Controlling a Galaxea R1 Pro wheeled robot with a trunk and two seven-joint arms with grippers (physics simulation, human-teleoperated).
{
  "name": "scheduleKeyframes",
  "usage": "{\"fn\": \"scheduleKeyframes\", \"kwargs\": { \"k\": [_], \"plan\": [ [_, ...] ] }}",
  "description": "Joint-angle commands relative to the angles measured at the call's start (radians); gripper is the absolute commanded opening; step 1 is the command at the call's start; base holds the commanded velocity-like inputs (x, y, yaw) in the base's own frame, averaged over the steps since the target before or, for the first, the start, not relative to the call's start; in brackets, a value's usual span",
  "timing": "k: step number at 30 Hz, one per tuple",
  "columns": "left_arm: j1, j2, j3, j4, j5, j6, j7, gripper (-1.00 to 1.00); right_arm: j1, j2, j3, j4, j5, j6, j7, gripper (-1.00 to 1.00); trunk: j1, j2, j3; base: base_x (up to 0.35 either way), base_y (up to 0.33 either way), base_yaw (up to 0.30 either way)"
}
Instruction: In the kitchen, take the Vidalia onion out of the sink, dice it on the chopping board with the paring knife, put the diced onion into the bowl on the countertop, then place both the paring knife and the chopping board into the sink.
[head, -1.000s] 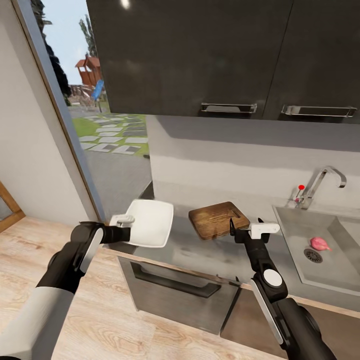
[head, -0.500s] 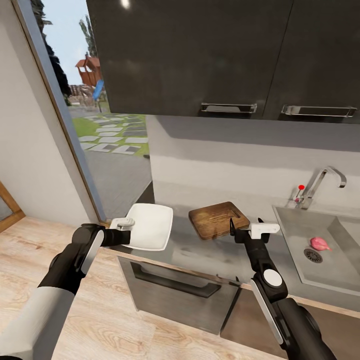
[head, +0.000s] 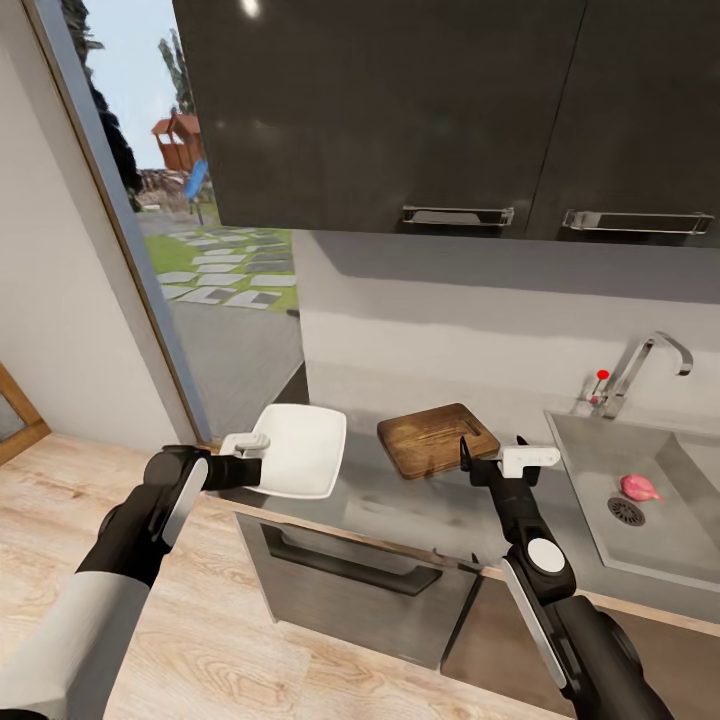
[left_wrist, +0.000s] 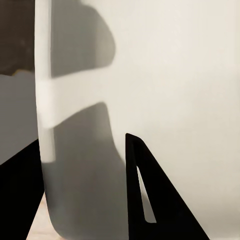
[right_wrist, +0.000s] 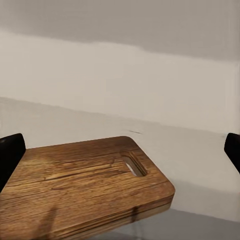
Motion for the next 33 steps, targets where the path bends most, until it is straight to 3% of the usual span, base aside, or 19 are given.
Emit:
{"fn": "scheduleKeyframes", "kwargs": {
  "k": [1, 27, 33],
  "plan": [
    [-0.002, 0.000, -0.002, -0.001, 0.004, 0.004, 0.000, -1.00, -0.001, -0.001, 0.003, -0.002, 0.001, 0.007, -0.008, 1.00, 0.001, -0.002, -0.002, 0.000, 0.000, 0.000],
    [-0.046, 0.002, -0.002, 0.008, 0.005, 0.010, 0.001, -1.00, -0.001, -0.001, 0.002, -0.002, 0.001, 0.007, -0.009, 1.00, 0.001, -0.002, -0.002, 0.000, 0.000, 0.000],
    [-0.063, 0.002, -0.002, 0.057, 0.005, 0.009, 0.001, -1.00, -0.001, -0.001, 0.002, -0.002, 0.001, 0.007, -0.009, 1.00, 0.001, -0.002, -0.002, 0.000, 0.000, 0.000]
  ]
}}
